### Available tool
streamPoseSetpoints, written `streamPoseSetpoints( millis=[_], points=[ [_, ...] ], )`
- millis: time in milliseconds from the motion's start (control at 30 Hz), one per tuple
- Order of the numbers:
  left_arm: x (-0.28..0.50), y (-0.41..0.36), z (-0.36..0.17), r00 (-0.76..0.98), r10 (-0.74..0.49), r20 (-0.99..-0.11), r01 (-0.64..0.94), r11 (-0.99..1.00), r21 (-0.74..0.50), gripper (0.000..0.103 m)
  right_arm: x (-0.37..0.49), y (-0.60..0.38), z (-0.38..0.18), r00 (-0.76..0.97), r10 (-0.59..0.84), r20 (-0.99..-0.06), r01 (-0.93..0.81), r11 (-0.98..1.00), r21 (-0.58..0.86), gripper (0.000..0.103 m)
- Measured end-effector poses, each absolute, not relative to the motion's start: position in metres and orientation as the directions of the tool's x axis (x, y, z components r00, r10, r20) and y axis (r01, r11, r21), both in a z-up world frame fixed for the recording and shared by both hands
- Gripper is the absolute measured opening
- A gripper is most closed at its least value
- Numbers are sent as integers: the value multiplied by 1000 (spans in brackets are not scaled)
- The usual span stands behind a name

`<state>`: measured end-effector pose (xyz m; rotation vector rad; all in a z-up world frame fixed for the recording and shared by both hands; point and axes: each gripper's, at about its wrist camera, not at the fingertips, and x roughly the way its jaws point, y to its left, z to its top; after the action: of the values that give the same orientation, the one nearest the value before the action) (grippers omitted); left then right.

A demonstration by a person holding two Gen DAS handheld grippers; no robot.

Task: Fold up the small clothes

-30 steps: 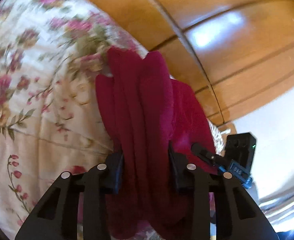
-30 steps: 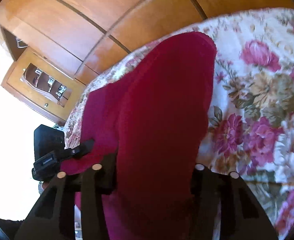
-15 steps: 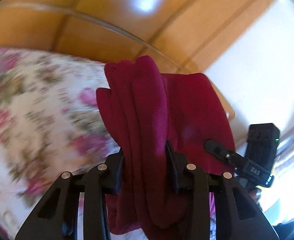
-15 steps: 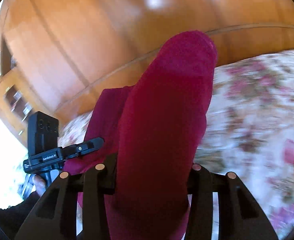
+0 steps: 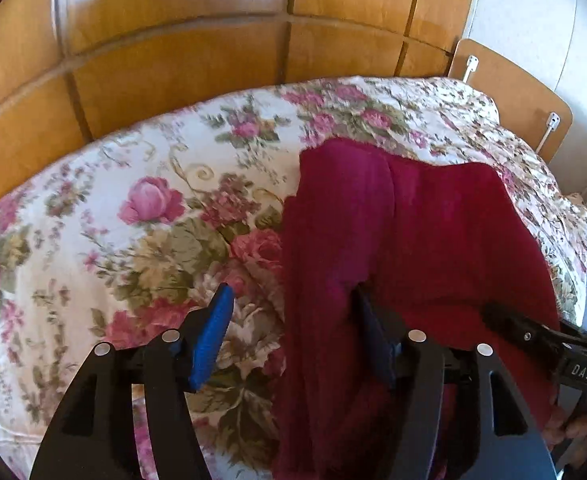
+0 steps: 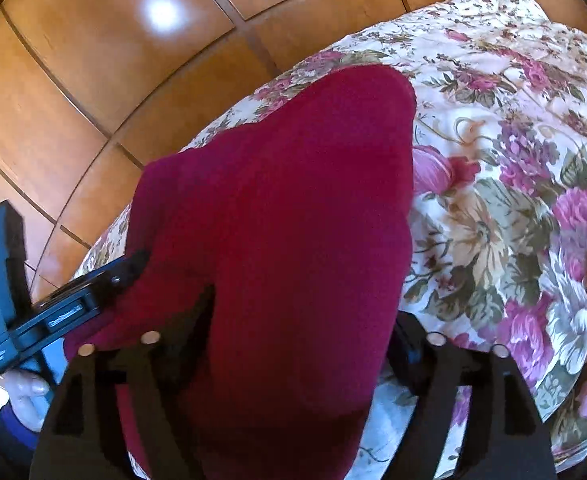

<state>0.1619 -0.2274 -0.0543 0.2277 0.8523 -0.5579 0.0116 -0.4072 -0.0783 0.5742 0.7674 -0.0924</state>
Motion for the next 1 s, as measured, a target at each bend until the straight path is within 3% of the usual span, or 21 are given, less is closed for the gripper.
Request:
streamPoseSetpoints(
  millis=[100,367,500,633,733,900,1000],
  points=[
    [144,-222,-39,580,-360,-731,528,849,1,63,7,-412,-65,721,83,-688,305,853,422,88],
    [122,-208,-25,624,-376,-685,507,862,-11,69,-22,-387,-17,757,-86,-648,305,923,234,87],
    [117,-203,-23,636,-375,-675,498,867,-13,69,-35,-357,-5,769,-114,-629,262,954,147,79],
    [116,-203,-26,647,-362,-671,496,868,9,69,-35,-334,-14,758,-109,-642,230,967,107,79],
    [120,-203,-31,643,-349,-681,489,872,15,69,-23,-332,-33,721,-108,-685,246,963,107,79],
    [120,-200,-30,642,-354,-680,479,878,-5,69,-21,-333,-33,730,-106,-675,256,958,127,82],
    [114,-196,-24,660,-352,-664,468,884,-2,79,-27,-338,-24,746,-109,-657,284,945,165,82]
  ],
)
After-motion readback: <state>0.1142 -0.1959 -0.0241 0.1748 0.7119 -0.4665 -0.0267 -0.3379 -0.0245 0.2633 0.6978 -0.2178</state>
